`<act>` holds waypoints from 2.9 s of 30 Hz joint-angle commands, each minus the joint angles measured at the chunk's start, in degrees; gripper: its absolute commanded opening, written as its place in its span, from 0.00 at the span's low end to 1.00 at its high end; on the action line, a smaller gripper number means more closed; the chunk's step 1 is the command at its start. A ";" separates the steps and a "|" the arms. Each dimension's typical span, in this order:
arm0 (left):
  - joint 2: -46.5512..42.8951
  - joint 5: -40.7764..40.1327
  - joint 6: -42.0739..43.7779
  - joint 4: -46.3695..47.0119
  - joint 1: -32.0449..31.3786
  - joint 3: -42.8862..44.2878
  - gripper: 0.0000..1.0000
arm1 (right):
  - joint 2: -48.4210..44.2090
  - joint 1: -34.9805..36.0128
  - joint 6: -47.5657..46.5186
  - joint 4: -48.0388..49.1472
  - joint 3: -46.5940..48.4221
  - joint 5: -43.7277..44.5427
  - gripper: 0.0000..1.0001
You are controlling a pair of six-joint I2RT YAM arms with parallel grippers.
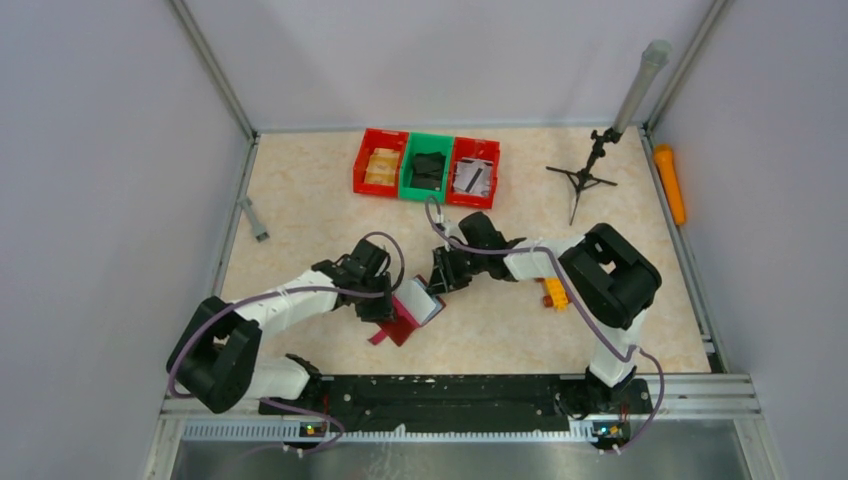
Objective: Take the credit cards out of the card holder
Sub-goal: Open the card holder at the center of the board.
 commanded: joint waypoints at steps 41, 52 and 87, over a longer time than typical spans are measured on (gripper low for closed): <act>2.09 -4.93 5.87 10.88 -0.45 5.47 0.50 | -8.57 -5.73 3.92 3.31 -6.64 4.15 0.00; 2.82 6.80 6.92 27.91 6.48 7.54 0.99 | -18.99 -10.27 6.59 8.53 -14.86 14.98 0.00; 24.34 42.57 -11.12 72.71 7.74 13.02 0.99 | -29.44 -18.84 13.32 28.02 -26.93 7.17 0.00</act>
